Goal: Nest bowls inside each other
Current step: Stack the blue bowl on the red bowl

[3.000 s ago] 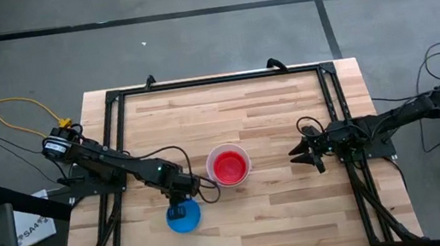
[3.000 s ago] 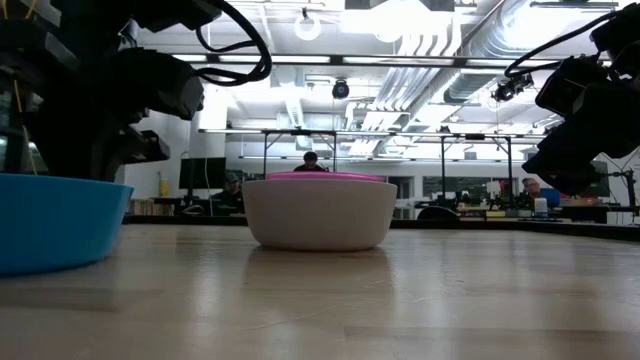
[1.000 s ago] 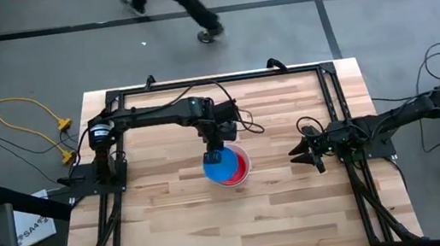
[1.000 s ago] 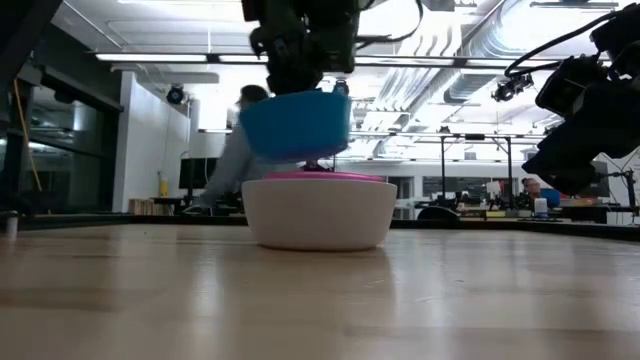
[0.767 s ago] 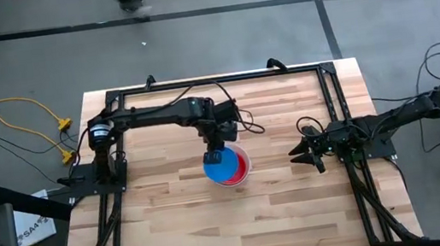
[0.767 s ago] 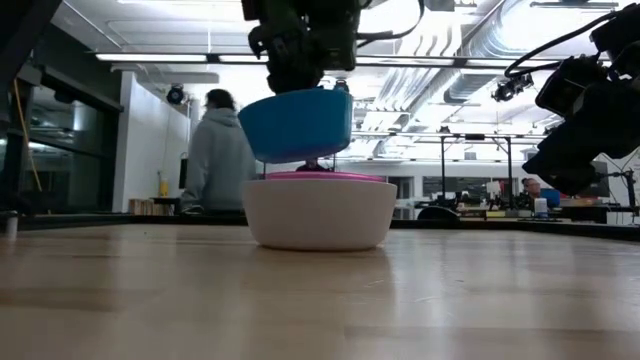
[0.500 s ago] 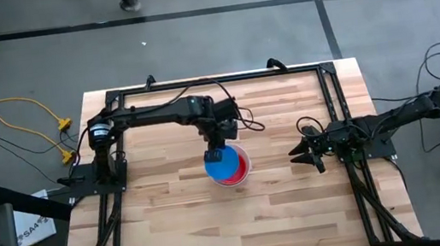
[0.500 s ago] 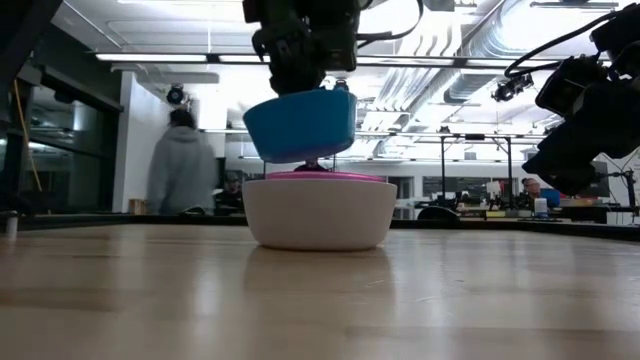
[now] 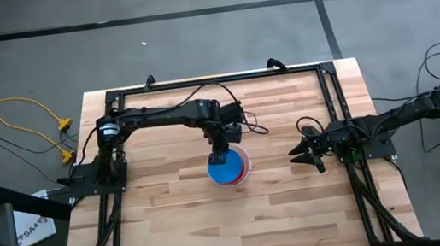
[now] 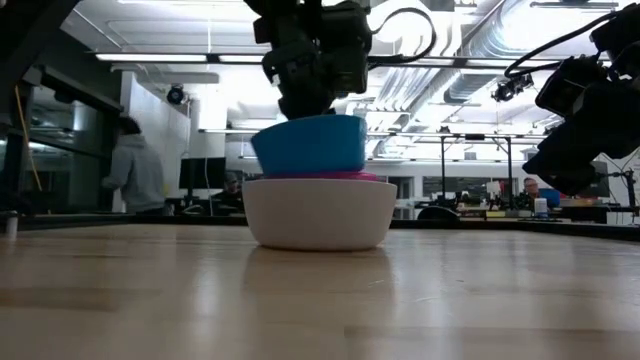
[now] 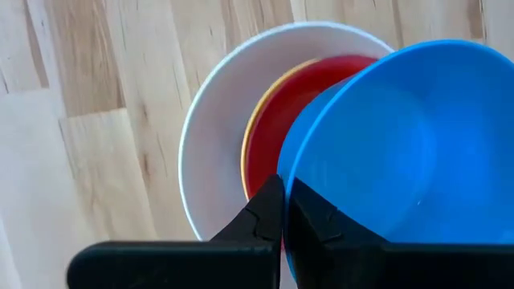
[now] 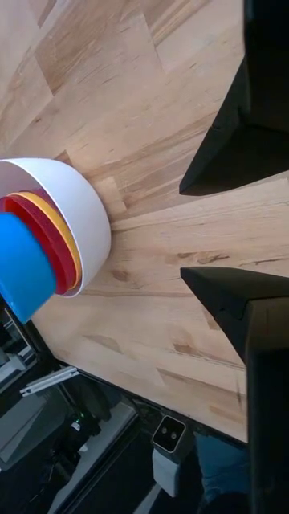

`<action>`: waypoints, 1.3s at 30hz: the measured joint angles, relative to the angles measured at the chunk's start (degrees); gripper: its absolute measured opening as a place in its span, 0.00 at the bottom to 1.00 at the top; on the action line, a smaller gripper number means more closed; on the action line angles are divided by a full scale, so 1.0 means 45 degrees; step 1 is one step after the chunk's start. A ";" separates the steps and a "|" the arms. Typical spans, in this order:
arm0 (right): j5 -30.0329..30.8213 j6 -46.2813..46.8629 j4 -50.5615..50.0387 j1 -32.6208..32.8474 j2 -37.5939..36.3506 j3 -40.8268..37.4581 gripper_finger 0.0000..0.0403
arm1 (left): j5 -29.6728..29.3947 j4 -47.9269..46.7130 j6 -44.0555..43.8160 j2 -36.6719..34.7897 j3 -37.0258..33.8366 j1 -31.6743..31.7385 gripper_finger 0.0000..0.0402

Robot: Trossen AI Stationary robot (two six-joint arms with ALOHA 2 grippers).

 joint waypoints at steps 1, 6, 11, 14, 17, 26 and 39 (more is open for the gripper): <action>0.0000 0.0001 0.0010 -0.0001 0.0005 0.0004 0.37 | -0.0004 -0.0052 0.0000 0.0000 0.0000 0.0000 0.00; 0.0000 0.0001 -0.0004 0.0000 0.0010 0.0004 0.37 | -0.0005 0.0120 0.0027 0.0000 0.0005 0.0005 0.00; 0.0000 0.0001 0.0010 -0.0004 0.0010 -0.0001 0.37 | -0.0024 0.0272 0.0214 0.0000 0.0005 0.0005 0.00; 0.0000 -0.0003 0.0011 0.0000 0.0010 -0.0001 0.37 | -0.0112 0.0267 0.0219 0.0000 0.0005 0.0010 0.00; 0.0000 0.0001 0.0010 0.0000 0.0010 0.0003 0.37 | -0.0117 0.0267 0.0217 0.0000 0.0005 0.0010 0.00; 0.0000 -0.0002 0.0017 0.0000 0.0010 0.0002 0.37 | -0.0062 0.0081 0.0174 0.0764 0.0005 0.0005 0.00; 0.0000 0.0001 0.0003 0.0000 0.0015 0.0001 0.37 | 0.0015 -0.0369 0.0219 0.0923 0.0010 0.0010 0.03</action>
